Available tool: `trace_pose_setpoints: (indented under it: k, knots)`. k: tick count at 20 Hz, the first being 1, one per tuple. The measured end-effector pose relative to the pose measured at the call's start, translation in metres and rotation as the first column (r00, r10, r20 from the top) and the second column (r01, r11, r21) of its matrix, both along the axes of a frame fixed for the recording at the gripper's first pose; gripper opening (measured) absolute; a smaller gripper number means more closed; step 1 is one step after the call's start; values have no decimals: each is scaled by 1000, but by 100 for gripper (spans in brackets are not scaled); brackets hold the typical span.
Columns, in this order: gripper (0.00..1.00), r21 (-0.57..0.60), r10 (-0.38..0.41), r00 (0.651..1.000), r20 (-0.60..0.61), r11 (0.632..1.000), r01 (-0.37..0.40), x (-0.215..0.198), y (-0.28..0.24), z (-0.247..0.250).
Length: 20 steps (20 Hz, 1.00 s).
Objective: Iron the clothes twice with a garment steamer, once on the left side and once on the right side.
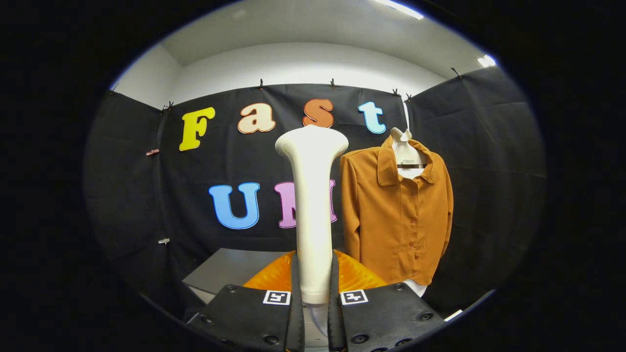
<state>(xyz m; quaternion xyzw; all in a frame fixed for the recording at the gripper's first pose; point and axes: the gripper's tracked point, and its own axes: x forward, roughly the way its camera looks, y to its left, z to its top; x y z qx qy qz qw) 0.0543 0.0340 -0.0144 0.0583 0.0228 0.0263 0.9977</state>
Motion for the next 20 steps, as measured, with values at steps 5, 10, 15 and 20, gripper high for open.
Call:
trace_pose_setpoints:
  k: [5, 10, 15, 20]
  knots:
    - [22, -3, 2, 1000, 1, 1000, -2, 0, 0, 0]
    - [22, -6, 3, 1000, 2, 1000, -3, 0, 0, 0]
    - [22, -9, 4, 1000, 3, 1000, -4, -1, 2, 1]
    - [22, -10, 4, 1000, 2, 1000, -4, -2, 3, -1]
